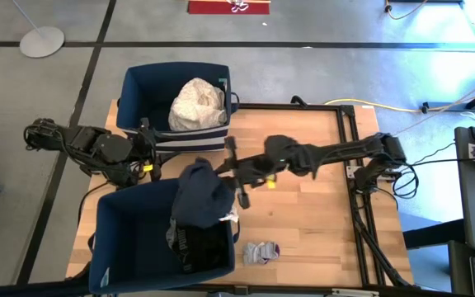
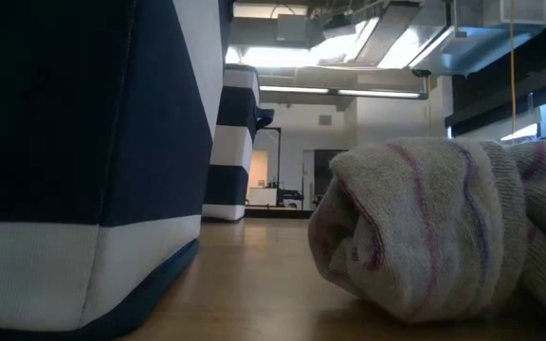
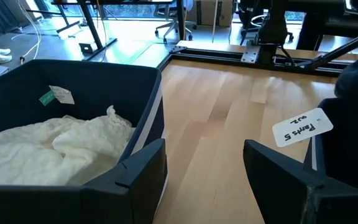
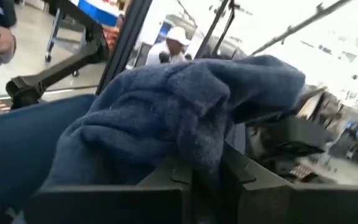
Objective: Sort clothes
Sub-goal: Put the blue shorts into the bottom blue laundry organizer
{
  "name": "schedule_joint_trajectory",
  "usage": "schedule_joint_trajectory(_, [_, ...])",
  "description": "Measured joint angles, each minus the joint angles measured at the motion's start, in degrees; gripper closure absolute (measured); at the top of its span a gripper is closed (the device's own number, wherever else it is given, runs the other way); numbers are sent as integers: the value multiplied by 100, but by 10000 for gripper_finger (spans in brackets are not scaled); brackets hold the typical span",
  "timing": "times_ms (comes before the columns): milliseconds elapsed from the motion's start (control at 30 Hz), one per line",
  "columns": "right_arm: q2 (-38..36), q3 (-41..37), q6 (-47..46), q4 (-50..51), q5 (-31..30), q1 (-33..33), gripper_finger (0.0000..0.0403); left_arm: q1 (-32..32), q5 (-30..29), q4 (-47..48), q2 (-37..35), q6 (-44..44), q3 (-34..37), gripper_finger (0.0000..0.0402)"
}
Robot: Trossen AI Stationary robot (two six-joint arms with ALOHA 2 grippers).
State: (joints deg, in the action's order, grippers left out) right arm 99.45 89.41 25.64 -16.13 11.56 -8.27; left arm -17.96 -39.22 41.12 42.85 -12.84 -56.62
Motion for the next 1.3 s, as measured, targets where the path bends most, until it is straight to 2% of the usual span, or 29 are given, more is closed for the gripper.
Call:
schedule_joint_trajectory(200, [502, 756, -321, 1637, -206, 0, 370, 0, 0, 31, 0, -15, 0, 194])
schedule_joint_trajectory(333, [672, 894, -457, 2041, -616, 0, 354, 0, 0, 26, 2, 7, 0, 194])
schedule_joint_trajectory(400, [729, 906, -679, 2054, -662, 0, 324, 0, 0, 26, 2, 15, 0, 194])
schedule_joint_trajectory(600, [709, 900, -928, 2474, -685, -50, 192, 0, 0, 26, 2, 20, 0, 194])
schedule_joint_trajectory(733, [537, 900, -615, 2684, -750, -228, 131, 0, 0, 21, 2, 22, 0, 194])
schedule_joint_trajectory(833, [360, 900, -375, 2791, -1387, -393, 106, 0, 0, -23, 2, 39, 0, 194])
schedule_joint_trajectory(967, [27, 898, -149, 3064, -2675, -639, 96, -18, 27, -301, 4, 171, 0, 194])
schedule_joint_trajectory(1100, [-402, 898, -190, 3763, -3705, -849, 96, -134, 896, -986, 49, 466, 0, 194])
schedule_joint_trajectory(1200, [-691, 898, -768, 4610, -3974, -913, 96, -235, 1544, -1345, 231, 562, -2, 194])
schedule_joint_trajectory(1300, [-921, 837, -1563, 5453, -3865, -901, 96, -357, 1763, -1457, 518, 568, -2, 194])
